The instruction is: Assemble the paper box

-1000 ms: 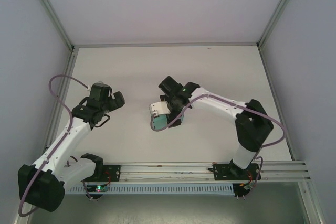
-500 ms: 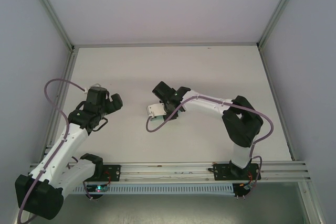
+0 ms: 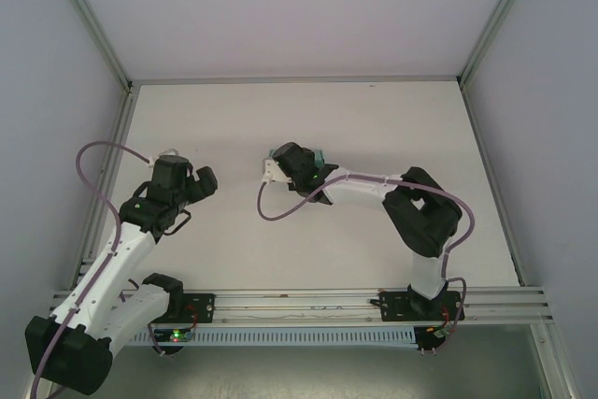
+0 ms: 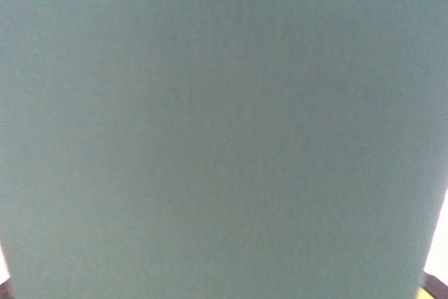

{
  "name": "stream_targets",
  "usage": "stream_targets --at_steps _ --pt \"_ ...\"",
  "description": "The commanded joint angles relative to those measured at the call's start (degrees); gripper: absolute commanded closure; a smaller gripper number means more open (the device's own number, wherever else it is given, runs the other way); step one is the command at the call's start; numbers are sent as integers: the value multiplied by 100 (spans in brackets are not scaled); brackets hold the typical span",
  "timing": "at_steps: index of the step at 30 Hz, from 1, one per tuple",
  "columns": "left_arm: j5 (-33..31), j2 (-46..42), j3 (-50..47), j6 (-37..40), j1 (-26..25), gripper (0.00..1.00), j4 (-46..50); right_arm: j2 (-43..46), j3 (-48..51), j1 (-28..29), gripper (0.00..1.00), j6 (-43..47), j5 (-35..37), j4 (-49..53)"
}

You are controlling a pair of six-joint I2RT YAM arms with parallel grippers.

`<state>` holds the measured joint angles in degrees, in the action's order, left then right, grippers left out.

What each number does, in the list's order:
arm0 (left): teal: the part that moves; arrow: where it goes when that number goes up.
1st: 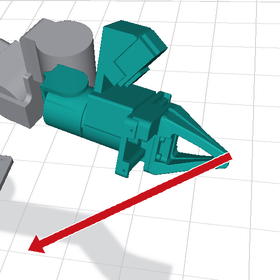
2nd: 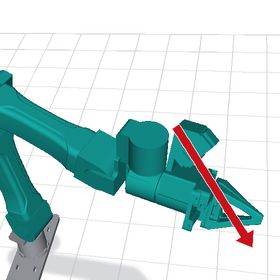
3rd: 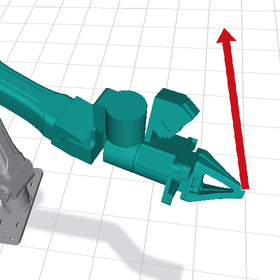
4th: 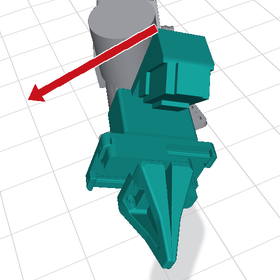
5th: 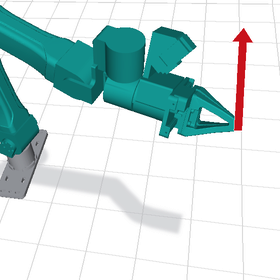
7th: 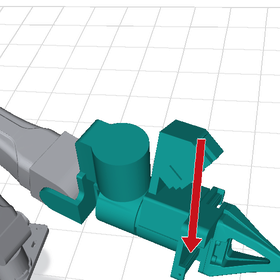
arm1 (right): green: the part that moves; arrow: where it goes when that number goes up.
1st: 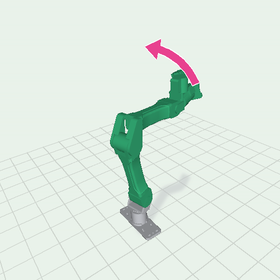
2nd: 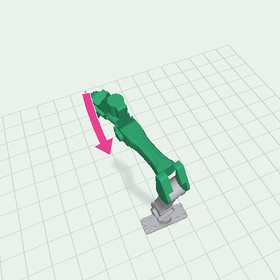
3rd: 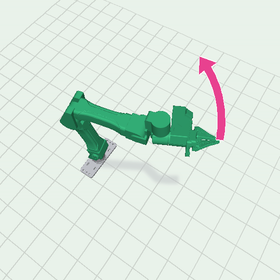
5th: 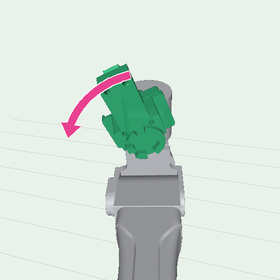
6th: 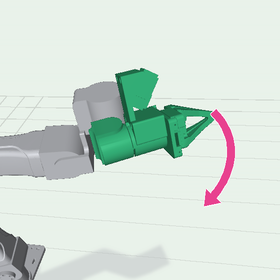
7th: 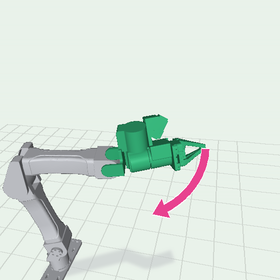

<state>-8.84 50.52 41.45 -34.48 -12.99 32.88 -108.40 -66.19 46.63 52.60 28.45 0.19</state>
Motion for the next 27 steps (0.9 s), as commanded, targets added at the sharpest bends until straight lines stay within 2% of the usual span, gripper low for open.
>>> stream_targets --at_steps 1,3,5,7,8,9,16,20,23,27 --pt "-41 -86 -110 56 93 0 158 -89 177 -127 48 -182 275 -544" --pt "-4 -96 -141 40 96 0 140 -58 361 -145 47 -193 130 -645" --pt "-4 -90 -163 21 99 0 117 7 494 -113 37 -246 28 -592" --pt "-9 -103 -164 25 93 0 93 119 619 -32 22 -240 -130 -345" --pt "3 -99 -163 44 93 0 71 191 663 3 9 -250 -208 -203" --pt "4 -93 -159 85 98 0 55 283 723 54 2 -226 -387 16" --pt "-72 -29 -157 217 106 0 -116 1166 930 315 2 -767 -1361 1409" --pt "-365 77 -178 420 106 0 -451 1979 1202 218 2 -1372 -1645 1429" --pt "-900 248 -277 764 130 0 -954 2743 1533 -220 2 -2213 -1621 956" --pt "-1486 555 -745 1531 351 0 -2336 3883 2366 -1481 2 -3477 -1818 -97"
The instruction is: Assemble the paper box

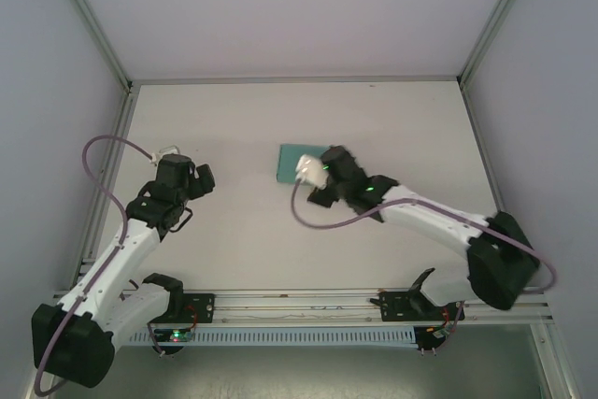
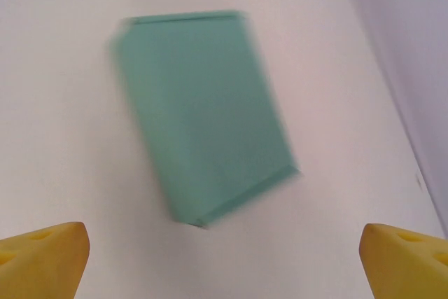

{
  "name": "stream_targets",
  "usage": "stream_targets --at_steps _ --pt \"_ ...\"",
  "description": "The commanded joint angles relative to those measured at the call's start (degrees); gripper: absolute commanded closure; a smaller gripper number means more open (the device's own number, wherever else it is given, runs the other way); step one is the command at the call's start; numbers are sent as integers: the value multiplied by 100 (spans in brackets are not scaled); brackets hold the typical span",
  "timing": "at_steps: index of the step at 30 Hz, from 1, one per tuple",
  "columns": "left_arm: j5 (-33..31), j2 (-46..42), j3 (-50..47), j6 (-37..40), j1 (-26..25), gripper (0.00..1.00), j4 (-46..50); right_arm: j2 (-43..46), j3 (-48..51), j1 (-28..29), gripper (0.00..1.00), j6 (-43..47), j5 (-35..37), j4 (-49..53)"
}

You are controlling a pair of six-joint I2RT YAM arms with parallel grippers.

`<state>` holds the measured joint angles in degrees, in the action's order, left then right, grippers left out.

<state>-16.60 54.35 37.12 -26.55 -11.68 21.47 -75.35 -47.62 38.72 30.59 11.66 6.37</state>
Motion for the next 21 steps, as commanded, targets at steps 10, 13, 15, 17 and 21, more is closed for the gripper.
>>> stream_targets --at_steps 10,13,15,17,21 --pt "282 2116 -1583 1683 1215 0 -5792 1070 3108 -3041 2 -2533 -615 -4907" --pt "576 2591 -1156 1931 1248 0 -5688 561 3330 -3113 2 -2496 -541 -5543" --pt "716 3035 -1295 2014 1278 0 -6469 40 3453 -3174 2 -2495 -643 -6423" --pt "1016 3413 -1514 2235 1196 0 -7158 -471 3276 -3221 2 -2571 -568 -6574" --pt "890 3529 -1833 2129 1246 0 -7974 -1368 3015 -3866 1 -3189 -1156 -7219"
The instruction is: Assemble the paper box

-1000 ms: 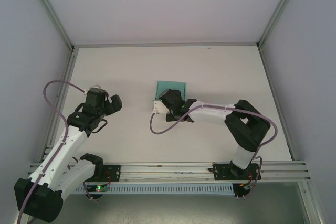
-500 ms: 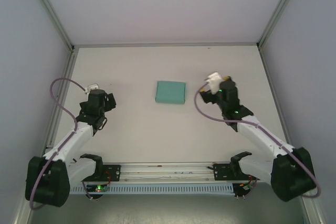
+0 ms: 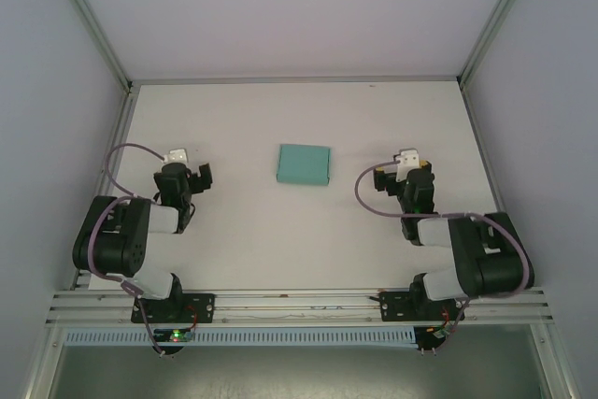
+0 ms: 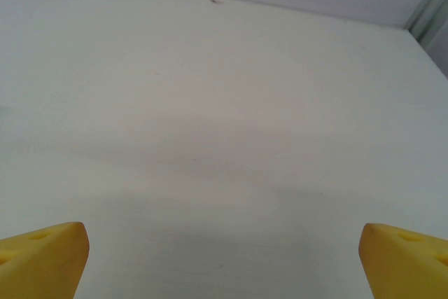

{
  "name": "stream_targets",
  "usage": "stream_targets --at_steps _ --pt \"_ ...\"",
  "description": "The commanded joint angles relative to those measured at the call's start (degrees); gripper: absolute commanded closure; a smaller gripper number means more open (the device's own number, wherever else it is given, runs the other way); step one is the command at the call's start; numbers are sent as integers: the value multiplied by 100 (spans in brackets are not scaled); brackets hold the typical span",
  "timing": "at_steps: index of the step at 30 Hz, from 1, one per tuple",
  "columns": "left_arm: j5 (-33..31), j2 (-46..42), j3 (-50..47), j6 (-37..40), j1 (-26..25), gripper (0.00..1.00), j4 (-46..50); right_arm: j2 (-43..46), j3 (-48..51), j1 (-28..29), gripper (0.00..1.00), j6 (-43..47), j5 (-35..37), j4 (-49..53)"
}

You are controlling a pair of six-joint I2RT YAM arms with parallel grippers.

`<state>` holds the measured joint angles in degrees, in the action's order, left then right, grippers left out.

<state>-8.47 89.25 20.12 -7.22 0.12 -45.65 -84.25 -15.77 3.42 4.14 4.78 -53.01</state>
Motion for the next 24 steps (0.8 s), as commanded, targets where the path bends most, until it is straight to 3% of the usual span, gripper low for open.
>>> stream_targets --at_steps 1,3,6,10,24 --pt "137 164 -123 267 61 0 -1457 -312 -243 -366 1 -612 -439 -867" --pt "139 -101 18 200 63 0 -684 -144 -451 -350 2 -617 -307 -86" --pt "82 28 16 239 53 0 -962 -333 -273 -342 1 -537 -340 -778" --pt "3 15 105 291 -8 0 -776 -185 -361 -342 1 -554 -331 -371" --pt "33 0 128 307 -12 0 -700 -198 -351 -342 2 -546 -345 -403"
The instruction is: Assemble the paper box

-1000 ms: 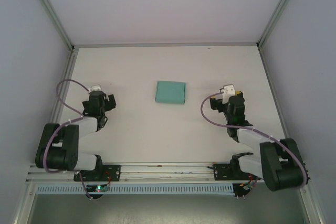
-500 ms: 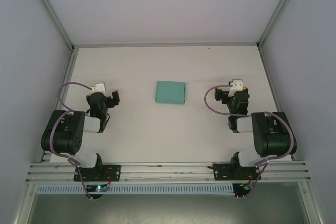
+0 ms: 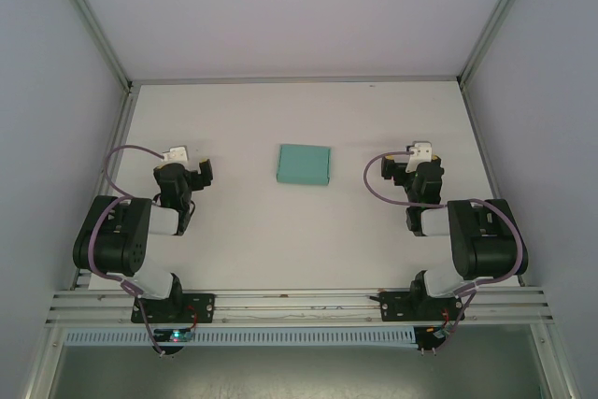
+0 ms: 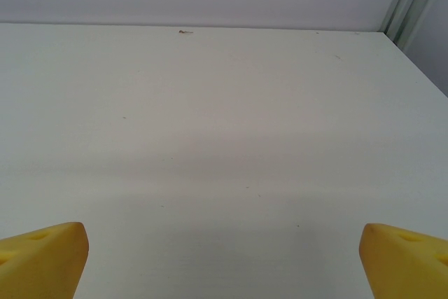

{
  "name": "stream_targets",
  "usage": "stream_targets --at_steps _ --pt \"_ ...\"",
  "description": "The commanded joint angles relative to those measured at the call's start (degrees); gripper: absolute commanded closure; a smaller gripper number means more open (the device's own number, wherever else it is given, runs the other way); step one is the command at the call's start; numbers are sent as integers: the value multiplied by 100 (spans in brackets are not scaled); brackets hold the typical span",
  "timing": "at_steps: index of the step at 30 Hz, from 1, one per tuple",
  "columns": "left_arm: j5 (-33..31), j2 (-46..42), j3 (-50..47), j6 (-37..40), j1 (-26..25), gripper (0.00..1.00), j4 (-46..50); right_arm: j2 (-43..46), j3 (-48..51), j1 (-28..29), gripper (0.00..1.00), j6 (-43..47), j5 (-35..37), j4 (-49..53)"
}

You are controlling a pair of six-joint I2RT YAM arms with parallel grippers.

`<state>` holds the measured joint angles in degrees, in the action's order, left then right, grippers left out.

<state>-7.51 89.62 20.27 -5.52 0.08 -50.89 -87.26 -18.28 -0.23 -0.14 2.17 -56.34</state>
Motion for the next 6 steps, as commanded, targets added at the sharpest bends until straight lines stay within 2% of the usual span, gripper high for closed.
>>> stream_targets --at_steps 1,6 --pt "-71 -33 116 141 -7 0 -162 101 -110 23 1 -118 -77 -70" --pt "-79 -40 121 159 -23 0 -148 102 -103 23 2 -118 -82 -68"
